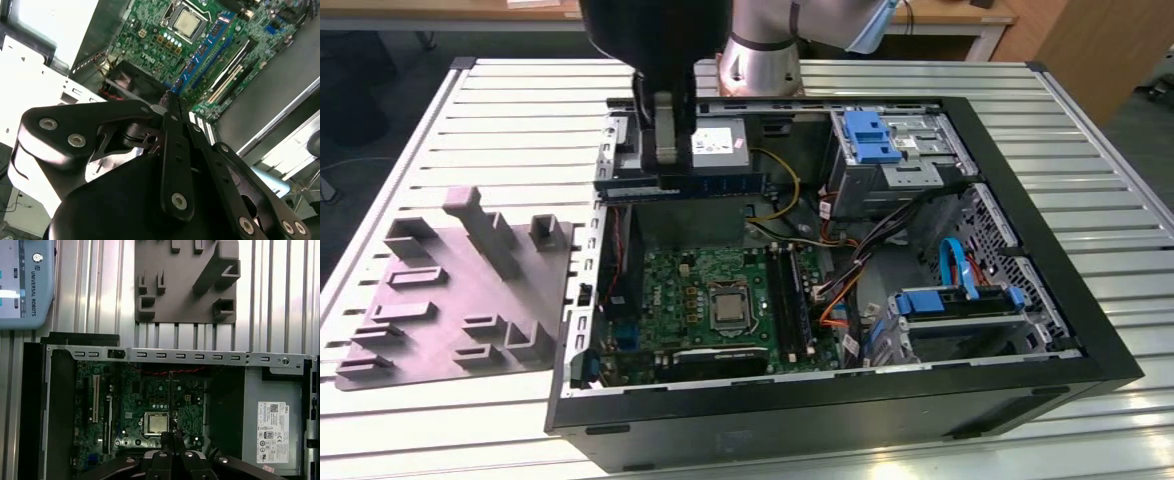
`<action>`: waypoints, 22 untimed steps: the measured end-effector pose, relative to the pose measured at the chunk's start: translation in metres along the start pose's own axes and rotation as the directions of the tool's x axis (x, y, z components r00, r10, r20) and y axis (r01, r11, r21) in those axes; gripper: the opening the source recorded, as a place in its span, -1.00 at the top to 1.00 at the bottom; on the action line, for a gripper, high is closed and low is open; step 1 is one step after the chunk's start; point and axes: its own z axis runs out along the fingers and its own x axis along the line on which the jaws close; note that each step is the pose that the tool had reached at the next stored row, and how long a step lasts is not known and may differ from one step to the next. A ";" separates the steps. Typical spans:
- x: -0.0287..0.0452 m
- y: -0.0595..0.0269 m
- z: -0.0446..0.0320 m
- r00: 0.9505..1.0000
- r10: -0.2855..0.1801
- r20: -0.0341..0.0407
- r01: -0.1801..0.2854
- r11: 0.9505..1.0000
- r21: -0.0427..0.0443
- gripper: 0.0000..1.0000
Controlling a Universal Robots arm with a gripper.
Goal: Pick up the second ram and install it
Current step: 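Pick up the second ram and move it above second insertion slot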
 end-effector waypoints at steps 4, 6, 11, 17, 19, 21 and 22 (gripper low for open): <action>0.0003 -0.0072 0.0019 1.000 0.004 0.000 -0.004 1.000 0.000 0.77; 0.0005 -0.0100 0.0034 1.000 0.007 0.000 -0.007 1.000 0.001 0.77; 0.0009 -0.0137 0.0079 1.000 0.010 0.000 -0.010 1.000 0.001 0.77; 0.0017 -0.0182 0.0152 1.000 0.014 0.000 -0.014 1.000 0.001 0.77; 0.0019 -0.0208 0.0176 1.000 0.016 0.001 -0.016 1.000 0.001 0.77; 0.0022 -0.0236 0.0200 1.000 0.018 0.001 -0.018 1.000 0.002 0.77; 0.0023 -0.0248 0.0212 1.000 0.019 0.001 -0.019 1.000 0.002 0.77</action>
